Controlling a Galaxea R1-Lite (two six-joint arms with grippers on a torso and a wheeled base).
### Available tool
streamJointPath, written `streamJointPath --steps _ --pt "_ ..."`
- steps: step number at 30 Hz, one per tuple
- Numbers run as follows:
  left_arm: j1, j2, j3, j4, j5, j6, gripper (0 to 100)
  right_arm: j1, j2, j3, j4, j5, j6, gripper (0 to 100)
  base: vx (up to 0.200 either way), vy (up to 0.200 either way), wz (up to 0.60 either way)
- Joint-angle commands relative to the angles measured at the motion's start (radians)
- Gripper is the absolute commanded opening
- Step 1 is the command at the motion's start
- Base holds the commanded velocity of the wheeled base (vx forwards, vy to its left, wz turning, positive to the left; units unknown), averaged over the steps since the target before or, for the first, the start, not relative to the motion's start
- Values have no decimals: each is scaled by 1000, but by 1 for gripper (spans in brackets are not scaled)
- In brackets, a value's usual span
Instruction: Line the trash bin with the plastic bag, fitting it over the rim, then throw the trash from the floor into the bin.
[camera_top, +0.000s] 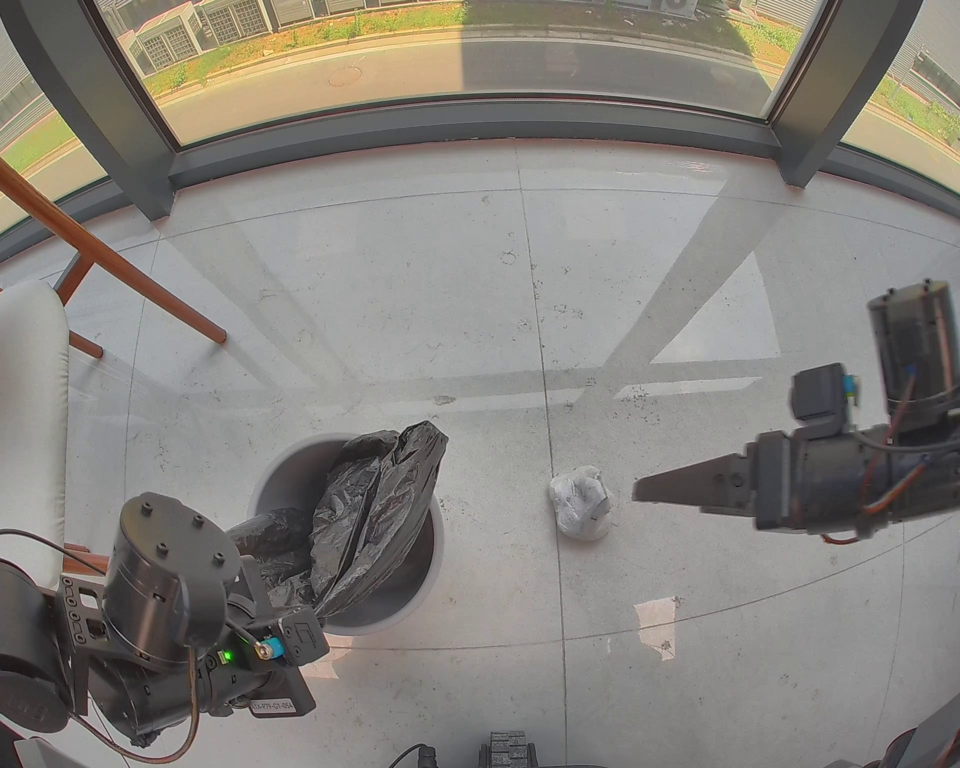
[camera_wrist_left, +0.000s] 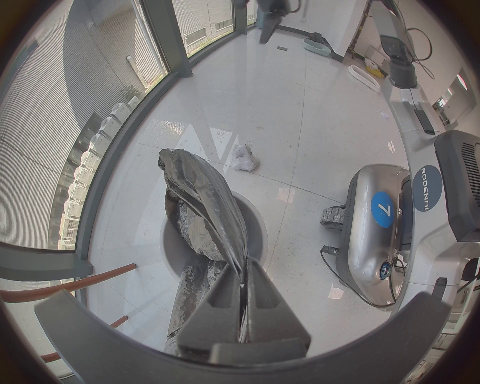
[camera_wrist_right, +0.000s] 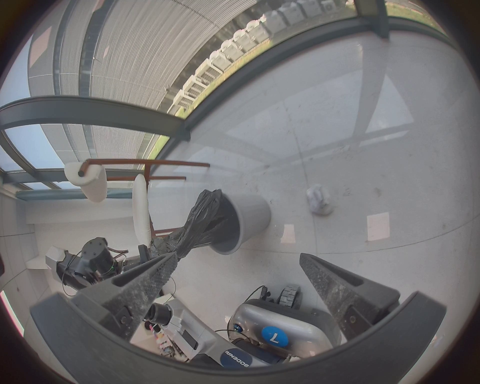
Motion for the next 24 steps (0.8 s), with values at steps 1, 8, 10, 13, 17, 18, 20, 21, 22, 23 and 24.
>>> streamJointPath --steps 1,8,10,13,17,18,20,21,22,23,24 --pt "-36 5 10 -19 13 -31 0 69 201 -88 10 17 17 100 0 0 0" --pt "-35 11 4 -24 -44 -36 0 95 208 -110 10 62 17 100 0 57 0" --pt "-36 11 5 -24 -45 -36 0 96 214 -116 10 62 18 100 0 200 0" --pt "-36 11 8 -24 -45 -34 0 99 220 -123 10 62 18 100 0 200 0" --pt "-36 9 7 -24 -44 -29 0 99 230 -133 10 62 18 100 0 200 0" --pt "-36 9 5 -24 -44 -29 0 99 236 -133 10 62 18 100 0 200 0" --pt "-36 11 2 -24 -41 -28 0 99 244 -142 10 60 20 100 0 200 0" --pt "-36 11 2 -26 -39 -28 0 99 245 -146 10 60 24 100 0 200 0" --pt "-36 11 1 -26 -39 -26 0 99 248 -152 10 60 30 100 0 200 0" --pt "-36 12 -1 -27 -39 -26 0 99 250 -159 10 59 37 100 0 200 0" --pt "-38 12 1 -41 -39 -26 0 99 251 -171 10 59 49 100 0 200 0"
